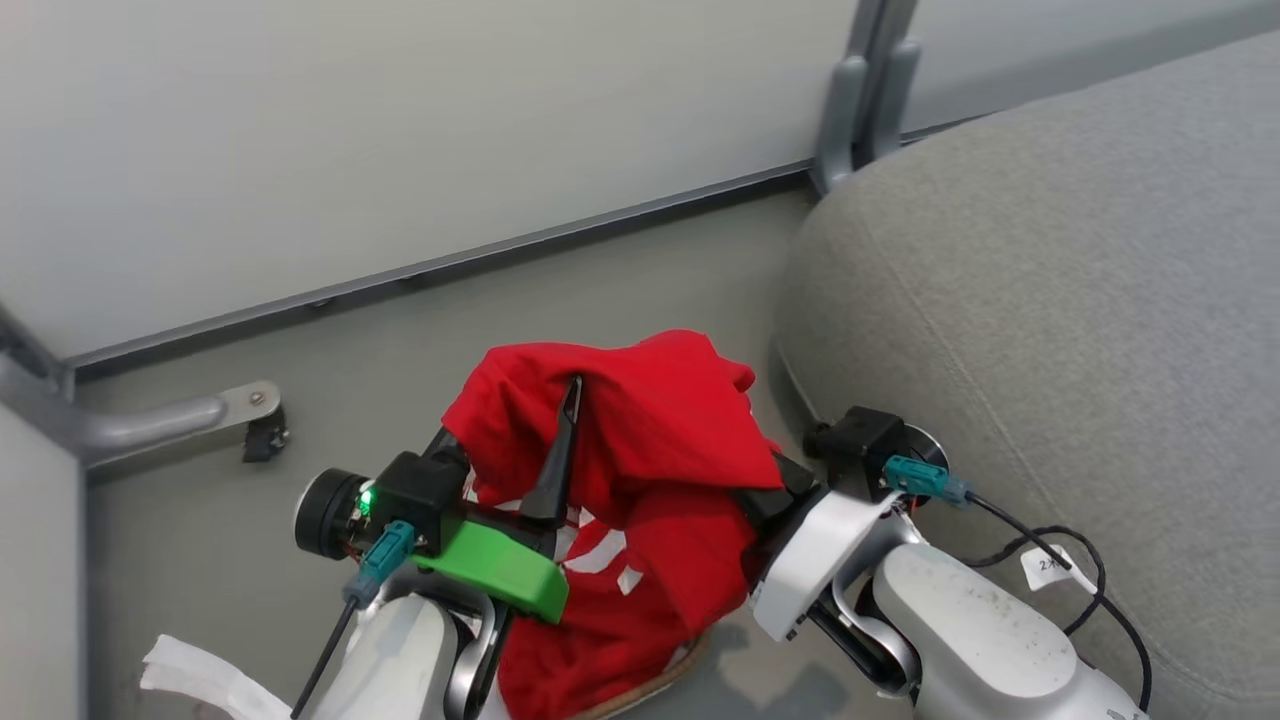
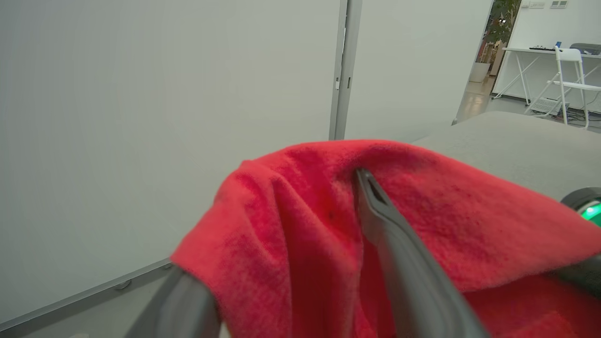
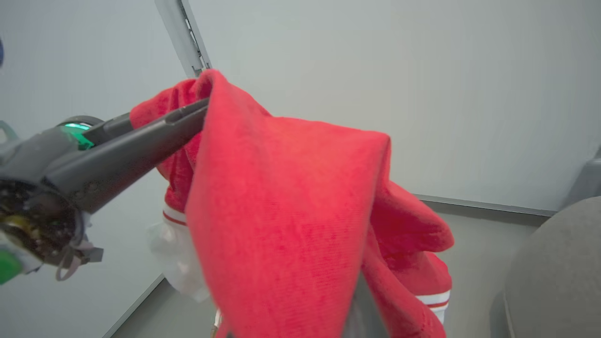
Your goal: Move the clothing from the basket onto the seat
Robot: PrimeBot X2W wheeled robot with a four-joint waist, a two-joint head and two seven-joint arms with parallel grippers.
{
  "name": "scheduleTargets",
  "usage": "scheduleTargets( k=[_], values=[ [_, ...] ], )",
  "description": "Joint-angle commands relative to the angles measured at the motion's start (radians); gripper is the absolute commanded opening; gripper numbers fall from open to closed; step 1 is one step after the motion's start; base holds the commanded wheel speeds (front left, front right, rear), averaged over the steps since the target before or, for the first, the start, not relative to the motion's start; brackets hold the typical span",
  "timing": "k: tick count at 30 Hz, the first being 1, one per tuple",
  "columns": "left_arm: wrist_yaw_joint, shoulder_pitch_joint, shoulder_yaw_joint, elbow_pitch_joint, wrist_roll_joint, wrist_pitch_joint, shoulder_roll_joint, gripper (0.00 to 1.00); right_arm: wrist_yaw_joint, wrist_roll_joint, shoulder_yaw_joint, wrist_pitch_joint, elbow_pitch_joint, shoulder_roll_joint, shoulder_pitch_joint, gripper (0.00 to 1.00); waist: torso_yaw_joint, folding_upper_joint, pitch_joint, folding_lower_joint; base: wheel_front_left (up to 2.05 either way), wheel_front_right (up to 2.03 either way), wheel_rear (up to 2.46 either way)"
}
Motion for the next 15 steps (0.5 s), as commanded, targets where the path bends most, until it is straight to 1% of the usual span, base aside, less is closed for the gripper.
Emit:
scheduleTargets(
  k=[1,8,12,15],
  values=[
    [-0.006,0.014,0.011,0.002,0.012,0.001,0.004,1.0,-0.001,-0.009,-0.01,-0.005,-0.01,-0.003,0.02,0.0,-0.167,0.0,-0.006,0.0,0.0,0.0,0.0],
    [-0.007,0.037,0.043,-0.005,0.02,0.001,0.005,1.0,-0.001,-0.028,-0.065,-0.005,-0.054,0.011,0.065,0.0,-0.351,0.0,0.002,0.0,0.0,0.0,0.0],
    [-0.008,0.004,-0.006,0.008,0.0,0.001,0.005,1.0,-0.001,-0.062,-0.15,-0.005,-0.088,-0.005,0.101,0.0,-0.367,0.0,0.02,0.0,0.0,0.0,0.0],
    [-0.007,-0.009,-0.04,0.015,-0.008,0.001,0.01,1.0,-0.001,-0.094,-0.24,-0.005,-0.125,-0.001,0.13,0.0,-0.373,0.0,0.03,0.0,0.0,0.0,0.0]
  ],
)
